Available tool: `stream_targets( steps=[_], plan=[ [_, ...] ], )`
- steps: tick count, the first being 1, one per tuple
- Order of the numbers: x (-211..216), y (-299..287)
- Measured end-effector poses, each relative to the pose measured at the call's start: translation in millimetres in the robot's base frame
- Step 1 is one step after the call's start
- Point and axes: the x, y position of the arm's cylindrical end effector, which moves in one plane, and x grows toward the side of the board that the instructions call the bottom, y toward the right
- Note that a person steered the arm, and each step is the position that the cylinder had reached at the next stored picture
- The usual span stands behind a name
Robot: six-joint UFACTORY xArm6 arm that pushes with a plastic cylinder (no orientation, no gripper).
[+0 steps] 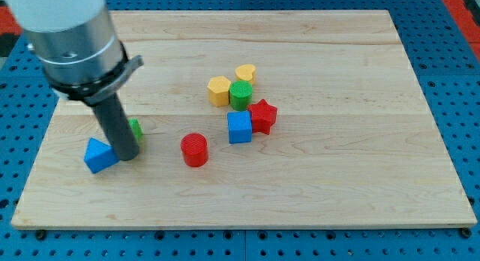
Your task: Move the green star to the top of the blue triangle
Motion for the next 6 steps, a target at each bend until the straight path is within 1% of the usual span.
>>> stream_targets(
  steps=[1, 2, 3, 4, 5, 6],
  plan=[
    [0.0, 6.4],
    [-15.4, 47.1],
    [-32.2, 54.4],
    [-33.0, -3.0],
    [-31.2, -35.7],
    [7.7, -16.1]
  ],
)
